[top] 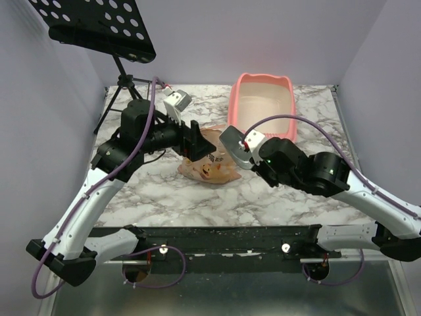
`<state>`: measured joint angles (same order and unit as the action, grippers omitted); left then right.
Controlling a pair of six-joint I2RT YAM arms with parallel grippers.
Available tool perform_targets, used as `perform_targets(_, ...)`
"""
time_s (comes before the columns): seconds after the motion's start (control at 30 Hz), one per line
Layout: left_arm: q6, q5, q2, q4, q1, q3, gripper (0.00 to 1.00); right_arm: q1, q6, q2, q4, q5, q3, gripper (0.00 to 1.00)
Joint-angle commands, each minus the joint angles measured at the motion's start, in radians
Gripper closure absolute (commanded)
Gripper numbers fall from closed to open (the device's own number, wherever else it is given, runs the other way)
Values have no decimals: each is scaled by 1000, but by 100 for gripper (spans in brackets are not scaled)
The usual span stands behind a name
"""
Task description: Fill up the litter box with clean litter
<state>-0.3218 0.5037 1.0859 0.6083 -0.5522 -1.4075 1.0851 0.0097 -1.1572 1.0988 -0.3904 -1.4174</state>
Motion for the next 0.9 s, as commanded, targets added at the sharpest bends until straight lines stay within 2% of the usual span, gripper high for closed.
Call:
perform_targets(0.0, -56, 88, 0, 3, 9, -6, 1, 35, -108, 19, -39, 35, -38, 99)
perform_targets(0.03, -42, 102, 17, 22, 9, -24, 1, 42, -111, 10, -36, 32, -38, 99)
perform_targets(0.13, -88, 151, 2, -68, 8, 13, 1, 68, -123, -13, -39, 25, -37, 100)
perform_targets(0.27, -95, 142, 26, -24, 8, -13, 1, 84, -132, -41, -51, -2, -54, 100)
perform_targets(0.4, -115, 185, 39, -19, 6, 15, 1, 96, -140, -73, -65, 10, -87, 100)
perform_targets(0.67, -74, 160, 22, 7, -2, 50, 2, 116, -154, -108, -79, 8, -120, 100)
perform_targets(0.73, -74, 151, 23, 2, -2, 50, 13, 121, -154, -122, -76, 13, -132, 100)
perform_targets(0.77, -66, 150, 28, 11, -2, 47, 21, 124, -154, -127, -74, 10, -137, 100)
perform_targets(0.87, -62, 144, 40, 13, -2, 47, 57, 136, -151, -137, -60, -1, -149, 100)
